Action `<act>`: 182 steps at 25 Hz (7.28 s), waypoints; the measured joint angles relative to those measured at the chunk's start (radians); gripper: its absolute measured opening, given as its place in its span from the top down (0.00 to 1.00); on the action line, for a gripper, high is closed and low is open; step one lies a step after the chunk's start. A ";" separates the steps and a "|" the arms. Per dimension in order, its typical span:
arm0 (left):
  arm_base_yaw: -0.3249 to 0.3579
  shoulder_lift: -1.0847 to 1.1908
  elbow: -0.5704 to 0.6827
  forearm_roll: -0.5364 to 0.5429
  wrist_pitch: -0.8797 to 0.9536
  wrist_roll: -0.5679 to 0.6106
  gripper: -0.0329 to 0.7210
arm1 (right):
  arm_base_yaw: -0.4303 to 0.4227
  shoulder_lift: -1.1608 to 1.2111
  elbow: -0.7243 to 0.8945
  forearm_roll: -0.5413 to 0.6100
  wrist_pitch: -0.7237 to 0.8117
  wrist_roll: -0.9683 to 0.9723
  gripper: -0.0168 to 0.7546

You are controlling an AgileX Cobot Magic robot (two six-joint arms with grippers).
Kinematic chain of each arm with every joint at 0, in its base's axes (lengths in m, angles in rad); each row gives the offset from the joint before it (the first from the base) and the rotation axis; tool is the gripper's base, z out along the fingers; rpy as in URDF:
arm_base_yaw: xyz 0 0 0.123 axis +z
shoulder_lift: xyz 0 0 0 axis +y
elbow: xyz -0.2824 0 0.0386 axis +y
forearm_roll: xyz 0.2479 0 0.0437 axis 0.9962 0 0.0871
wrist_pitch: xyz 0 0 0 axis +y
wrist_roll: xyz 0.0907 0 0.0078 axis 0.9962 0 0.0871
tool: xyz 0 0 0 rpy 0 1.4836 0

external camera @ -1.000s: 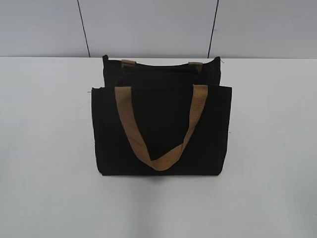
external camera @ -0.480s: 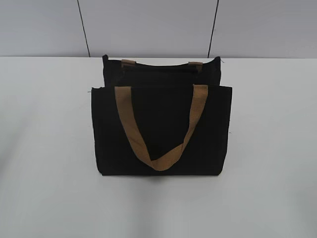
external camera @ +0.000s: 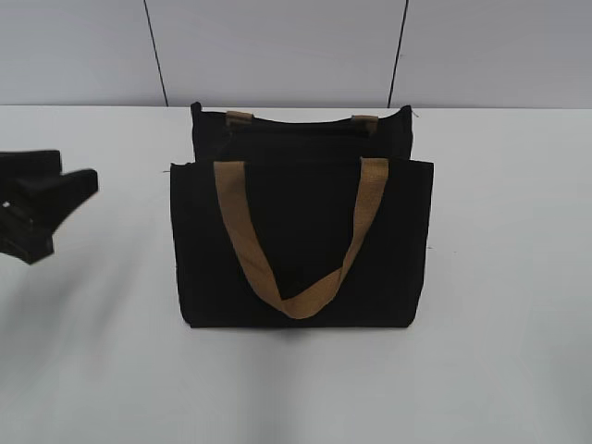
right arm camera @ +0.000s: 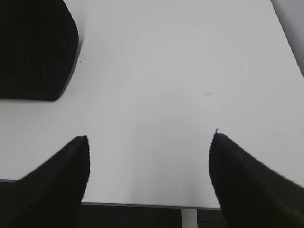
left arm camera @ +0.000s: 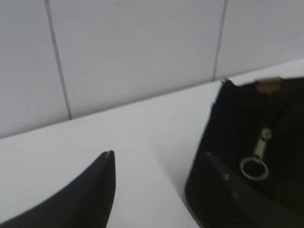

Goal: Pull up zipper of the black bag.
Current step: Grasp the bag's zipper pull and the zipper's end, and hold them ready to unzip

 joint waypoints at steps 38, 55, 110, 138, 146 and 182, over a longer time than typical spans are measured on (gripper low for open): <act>-0.096 0.780 -0.531 0.478 -0.322 -0.054 0.92 | 0.000 0.000 0.000 0.000 0.000 0.000 0.21; -0.098 0.357 -0.357 0.204 -0.021 0.096 0.93 | 0.000 0.000 0.000 0.000 0.000 0.000 0.21; -0.103 0.127 -0.440 0.503 0.150 -0.340 0.93 | 0.862 1.700 -0.946 0.099 -0.519 0.315 0.62; -0.103 0.127 -0.440 0.503 0.124 -0.340 0.93 | 0.838 1.868 -0.980 0.081 -0.645 0.491 0.97; -0.103 0.127 -0.440 0.619 0.154 -0.466 0.93 | 0.838 1.867 -1.033 0.069 -0.516 0.406 0.99; 0.026 0.126 -0.440 1.083 0.145 -1.150 0.93 | 0.557 1.782 -1.173 -0.057 0.094 -0.027 1.00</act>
